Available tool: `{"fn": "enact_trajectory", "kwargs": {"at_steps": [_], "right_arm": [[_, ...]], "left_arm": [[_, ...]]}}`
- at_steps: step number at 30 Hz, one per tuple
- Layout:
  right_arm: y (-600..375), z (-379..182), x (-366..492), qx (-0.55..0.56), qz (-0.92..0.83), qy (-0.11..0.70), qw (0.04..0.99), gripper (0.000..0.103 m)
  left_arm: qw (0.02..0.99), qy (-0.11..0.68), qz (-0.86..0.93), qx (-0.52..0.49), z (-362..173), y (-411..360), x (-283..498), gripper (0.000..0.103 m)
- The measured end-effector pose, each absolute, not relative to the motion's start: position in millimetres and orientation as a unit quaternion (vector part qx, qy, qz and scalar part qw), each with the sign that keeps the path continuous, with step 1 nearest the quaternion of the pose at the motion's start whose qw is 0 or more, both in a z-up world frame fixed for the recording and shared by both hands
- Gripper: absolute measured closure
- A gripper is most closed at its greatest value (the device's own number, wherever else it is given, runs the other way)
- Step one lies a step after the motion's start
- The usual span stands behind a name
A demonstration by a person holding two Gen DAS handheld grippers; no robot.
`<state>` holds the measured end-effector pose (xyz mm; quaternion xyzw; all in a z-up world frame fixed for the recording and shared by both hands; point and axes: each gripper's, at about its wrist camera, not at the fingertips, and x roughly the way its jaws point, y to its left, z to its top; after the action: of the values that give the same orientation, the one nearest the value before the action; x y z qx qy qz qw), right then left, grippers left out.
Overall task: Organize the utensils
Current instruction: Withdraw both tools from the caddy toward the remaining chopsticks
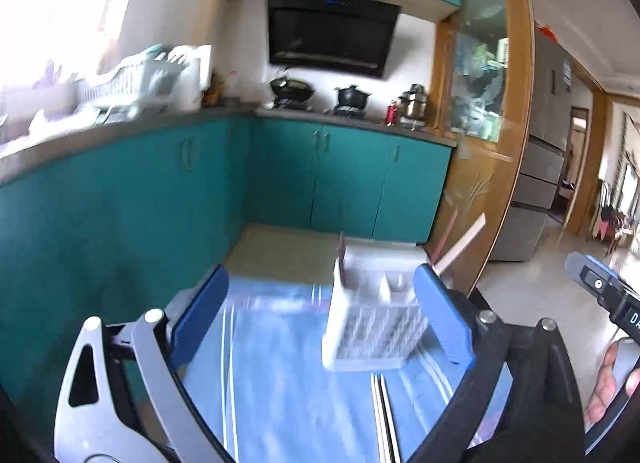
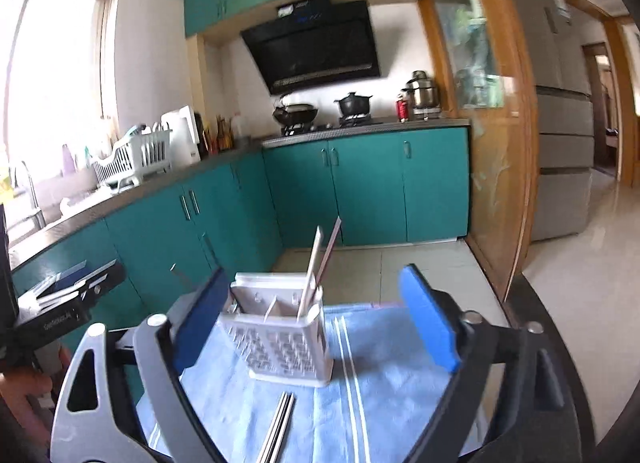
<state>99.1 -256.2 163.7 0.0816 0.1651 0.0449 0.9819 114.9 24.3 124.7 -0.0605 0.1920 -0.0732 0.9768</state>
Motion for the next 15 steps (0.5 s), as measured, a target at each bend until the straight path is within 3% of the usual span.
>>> {"fn": "enact_trajectory", "kwargs": {"at_steps": [5, 10, 15], "right_arm": [[-245.5, 94.0, 53.3, 0.097, 0.039, 0.212, 0.972, 0.016], [-220.3, 36.2, 32.5, 0.053, 0.037, 0.248, 0.967, 0.016], [-212.1, 22.4, 30.6, 0.038, 0.049, 0.268, 0.961, 0.016]], "left_arm": [[0.967, 0.242, -0.063, -0.052, 55.6, 19.0, 71.6, 0.01], [0.96, 0.269, -0.062, -0.043, 19.8, 9.4, 56.5, 0.01], [0.961, 0.27, -0.054, -0.004, 5.0, 3.8, 53.9, 0.011]]}}
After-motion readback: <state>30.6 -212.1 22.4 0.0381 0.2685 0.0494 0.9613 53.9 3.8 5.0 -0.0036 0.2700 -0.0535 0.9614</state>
